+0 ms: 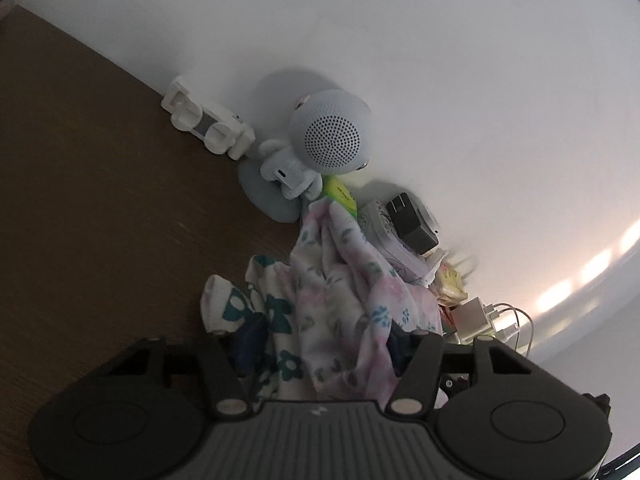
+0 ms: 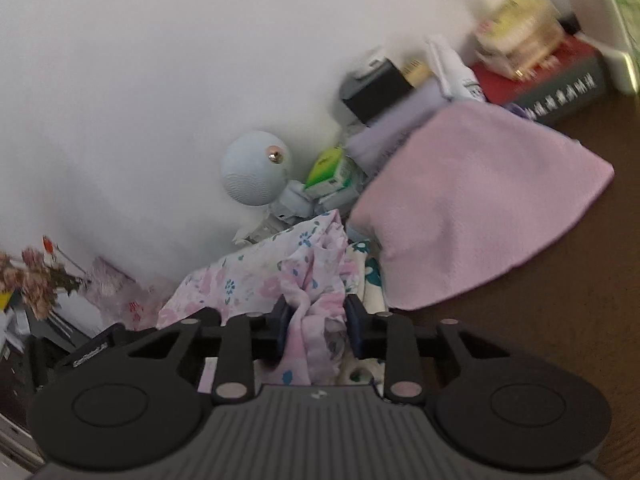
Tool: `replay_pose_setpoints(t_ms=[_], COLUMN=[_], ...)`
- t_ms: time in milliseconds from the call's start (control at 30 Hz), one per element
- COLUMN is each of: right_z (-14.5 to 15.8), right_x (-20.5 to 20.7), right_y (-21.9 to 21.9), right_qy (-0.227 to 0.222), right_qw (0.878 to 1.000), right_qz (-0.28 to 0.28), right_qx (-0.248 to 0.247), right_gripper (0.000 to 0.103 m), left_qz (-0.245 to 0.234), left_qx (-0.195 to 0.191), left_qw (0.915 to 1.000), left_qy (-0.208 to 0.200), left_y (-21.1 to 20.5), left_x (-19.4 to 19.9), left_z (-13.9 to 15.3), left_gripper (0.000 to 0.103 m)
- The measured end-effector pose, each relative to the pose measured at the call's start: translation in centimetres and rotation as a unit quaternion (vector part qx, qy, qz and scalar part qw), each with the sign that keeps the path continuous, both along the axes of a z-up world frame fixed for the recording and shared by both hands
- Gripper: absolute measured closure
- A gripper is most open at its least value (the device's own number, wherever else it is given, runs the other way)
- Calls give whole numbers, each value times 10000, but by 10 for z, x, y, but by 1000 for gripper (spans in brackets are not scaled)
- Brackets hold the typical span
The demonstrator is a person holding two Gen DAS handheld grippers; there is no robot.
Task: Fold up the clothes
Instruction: 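Carry the folded pink floral dress with both grippers onto the clothes stack, then open both grippers to release the dress on the stack and withdraw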
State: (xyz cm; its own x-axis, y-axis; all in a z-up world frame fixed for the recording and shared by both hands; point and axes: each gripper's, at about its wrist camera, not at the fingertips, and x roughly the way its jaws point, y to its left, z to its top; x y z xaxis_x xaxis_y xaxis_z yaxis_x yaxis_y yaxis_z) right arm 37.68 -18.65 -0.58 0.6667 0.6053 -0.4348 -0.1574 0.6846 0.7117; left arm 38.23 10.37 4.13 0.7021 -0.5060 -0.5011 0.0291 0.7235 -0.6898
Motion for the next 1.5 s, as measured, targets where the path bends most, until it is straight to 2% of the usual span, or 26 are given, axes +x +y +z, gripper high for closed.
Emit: replay_pose_setpoints(t_ms=[100,267,367,400,467,500,533,600,667,700,767,867,933,967,1000,1133,1233,1300,1433,1500], right_z=[4,14,23,27,34,37,38,36,30,25,16,28,38,42,47,67,83,94,116,127], right_x=[-6,-15,-16,-17,-19,-20,-21,-20,-19,-17,-13,-18,-23,-25,-27,-37,-62,-81,-118,-136], right_y=[12,29,23,21,17,15,13,10,12,14,17,13,10,9,7,1,-4,-7,-14,-18], right_qy=[-99,-397,-464,-511,-654,-748,-805,-865,-872,-830,-718,-855,-970,-1027,-1085,-1313,-1355,-1373,-1406,-1422], right_qw=[9995,9964,9973,9970,9956,9944,9940,9940,9943,9946,9952,9934,9918,9909,9900,9858,9820,9790,9719,9678], right_qz=[-163,-295,-191,-193,-257,-314,-344,-377,-380,-374,-376,-462,-525,-556,-588,-713,-886,-1007,-1247,-1367], right_qx=[-243,-688,-541,-541,-616,-673,-660,-556,-478,-500,-553,-613,-652,-671,-691,-767,-972,-1120,-1415,-1561], right_gripper=[82,81,72,64,62,62,63,71,84,86,86,85,81,74,67,63,50,40,29,16], left_qz=[76,29,105,140,83,33,-70,-324,-307,-283,-282,-364,-332,-308,-284,-119,47,158,379,333], left_qx=[224,-127,10,86,203,277,387,672,775,777,784,828,962,1080,1199,1703,2099,2361,2876,3039], left_qw=[9997,9999,9995,9989,9978,9975,9974,9964,9960,9961,9961,9955,9941,9927,9910,9822,9733,9663,9495,9441], left_qy=[-61,1,-297,-435,-620,-654,-597,-411,-324,-308,-273,-268,-366,-448,-531,-783,-923,-1014,-1195,-1231], left_y=[-7,6,17,19,18,16,10,-4,-9,-11,-12,-11,-8,-7,-6,-14,-27,-37,-55,-66], left_x=[7,8,-4,-8,-14,-15,-14,-10,-8,-8,-8,-10,-13,-15,-17,-36,-57,-70,-98,-122], left_z=[-3,-9,9,16,27,31,32,30,26,24,24,28,34,37,41,65,89,105,136,143], left_gripper=[46,44,34,31,28,30,37,56,56,57,58,56,39,36,35,31,30,23,18,15])
